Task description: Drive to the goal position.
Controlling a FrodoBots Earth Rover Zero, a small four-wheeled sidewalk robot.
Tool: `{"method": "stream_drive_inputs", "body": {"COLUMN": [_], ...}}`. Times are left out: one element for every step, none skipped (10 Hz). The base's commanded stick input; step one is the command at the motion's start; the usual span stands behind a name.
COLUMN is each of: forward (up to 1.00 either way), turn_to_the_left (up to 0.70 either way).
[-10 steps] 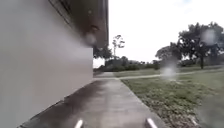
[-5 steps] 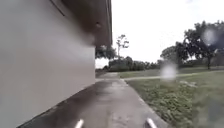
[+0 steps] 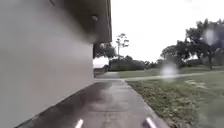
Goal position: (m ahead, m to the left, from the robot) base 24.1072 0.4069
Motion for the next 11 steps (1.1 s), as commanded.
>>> {"method": "stream_drive_inputs", "body": {"forward": [0.85, 0.85, 0.85, 0.85, 0.85, 0.85, 0.85, 0.85, 0.85, 0.85, 0.85], "turn_to_the_left": [0.00, 0.00, 0.00, 0.00, 0.00, 0.00, 0.00, 0.00, 0.00, 0.00, 0.00]}}
